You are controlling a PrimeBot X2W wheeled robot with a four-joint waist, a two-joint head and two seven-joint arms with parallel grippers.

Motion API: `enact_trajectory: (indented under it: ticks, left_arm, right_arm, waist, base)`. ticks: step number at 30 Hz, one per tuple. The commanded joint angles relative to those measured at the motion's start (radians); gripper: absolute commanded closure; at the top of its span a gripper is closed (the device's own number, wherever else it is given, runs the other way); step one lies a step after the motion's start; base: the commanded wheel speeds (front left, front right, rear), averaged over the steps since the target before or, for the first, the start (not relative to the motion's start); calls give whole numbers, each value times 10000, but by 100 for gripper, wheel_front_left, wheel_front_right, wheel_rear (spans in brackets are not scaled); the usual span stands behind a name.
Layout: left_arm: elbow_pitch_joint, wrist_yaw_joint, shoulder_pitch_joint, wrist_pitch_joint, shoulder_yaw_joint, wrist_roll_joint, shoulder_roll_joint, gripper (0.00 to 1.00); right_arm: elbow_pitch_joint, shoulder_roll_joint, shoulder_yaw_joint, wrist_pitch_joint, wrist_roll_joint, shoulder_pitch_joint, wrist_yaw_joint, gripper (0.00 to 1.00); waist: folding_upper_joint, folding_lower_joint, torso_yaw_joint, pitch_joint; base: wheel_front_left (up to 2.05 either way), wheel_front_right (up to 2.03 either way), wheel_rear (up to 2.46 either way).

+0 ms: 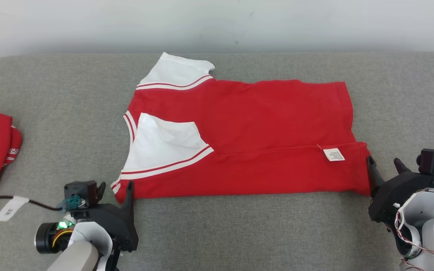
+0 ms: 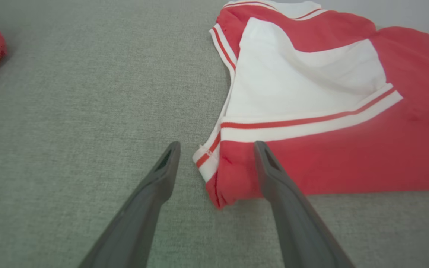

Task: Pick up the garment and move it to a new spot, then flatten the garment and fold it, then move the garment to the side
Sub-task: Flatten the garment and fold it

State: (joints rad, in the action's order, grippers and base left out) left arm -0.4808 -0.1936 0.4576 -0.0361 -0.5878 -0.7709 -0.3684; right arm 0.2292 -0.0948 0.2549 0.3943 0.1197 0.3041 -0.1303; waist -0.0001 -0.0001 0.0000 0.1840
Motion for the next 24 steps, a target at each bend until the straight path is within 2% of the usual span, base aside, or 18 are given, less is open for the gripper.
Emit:
enact_trajectory:
  ticks: [1,9,10,11,12,20,24]
  left_arm:
    - [-106,-61,201,126,-53,53,70,0]
    - [-680,-545,305,773,-80,-75,187,0]
    - [-689,-568,253,857,-98,-99,189,53]
    - [-674,-575,229,883,-116,-116,188,86]
    - [-643,-550,218,887,-124,-128,196,100]
    - [-369,-440,-81,874,-212,-266,251,100]
    - [-310,-382,-104,841,-212,-329,290,100]
  right_arm:
    - [-80,64,-48,-7,-36,33,-10,0]
    - [-42,129,73,95,-106,-9,-10,0]
    - [-29,145,113,129,-134,-36,-10,0]
    - [-20,167,163,182,-180,-64,-10,0]
    - [-15,185,196,224,-207,-87,-10,0]
    - [223,308,636,527,-703,85,-10,0]
    - [518,340,508,793,-744,265,-10,0]
  waist:
    - [1,1,-111,115]
    - [1,1,-264,384]
    - [1,1,-268,401]
    - [1,1,-270,420]
    - [1,1,-269,438]
    - [1,1,-150,560]
    - [1,1,-78,645]
  base:
    - [0,0,0]
    - [0,0,0]
    - [0,0,0]
    - [0,0,0]
    - [0,0,0]
    - [0,0,0]
    - [0,0,0]
